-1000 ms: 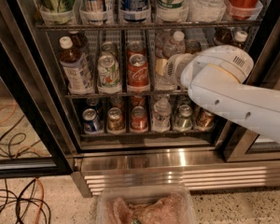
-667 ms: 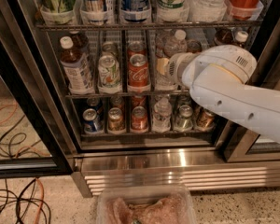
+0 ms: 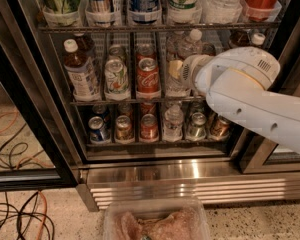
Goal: Pick water bottle from middle shelf of fridge
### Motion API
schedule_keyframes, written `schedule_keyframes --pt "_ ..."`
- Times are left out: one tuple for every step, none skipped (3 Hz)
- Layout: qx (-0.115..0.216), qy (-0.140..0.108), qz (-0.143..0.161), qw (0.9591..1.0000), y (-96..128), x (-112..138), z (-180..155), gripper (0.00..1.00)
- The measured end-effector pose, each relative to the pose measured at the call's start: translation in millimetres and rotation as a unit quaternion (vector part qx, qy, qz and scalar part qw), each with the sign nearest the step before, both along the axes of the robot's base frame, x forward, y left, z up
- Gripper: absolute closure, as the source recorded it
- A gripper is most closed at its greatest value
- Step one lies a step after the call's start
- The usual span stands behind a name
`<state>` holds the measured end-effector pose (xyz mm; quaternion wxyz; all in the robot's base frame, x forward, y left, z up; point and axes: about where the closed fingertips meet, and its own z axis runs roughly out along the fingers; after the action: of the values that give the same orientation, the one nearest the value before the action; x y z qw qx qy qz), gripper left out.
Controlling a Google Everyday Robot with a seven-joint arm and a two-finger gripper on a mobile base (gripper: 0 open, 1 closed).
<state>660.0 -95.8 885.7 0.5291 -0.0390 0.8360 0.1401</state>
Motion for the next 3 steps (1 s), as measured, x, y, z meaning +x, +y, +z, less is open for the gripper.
schedule_keyframes --pt "0.011 0.000 0.001 0.9999 1.8 3.5 1.9 1.00" --pt "0.032 0.010 -0.004 0.9994 7.8 -15.0 12.1 1.00" --pt "0.048 0.044 -0.019 0.9977 16.6 -43.2 20.0 1.00"
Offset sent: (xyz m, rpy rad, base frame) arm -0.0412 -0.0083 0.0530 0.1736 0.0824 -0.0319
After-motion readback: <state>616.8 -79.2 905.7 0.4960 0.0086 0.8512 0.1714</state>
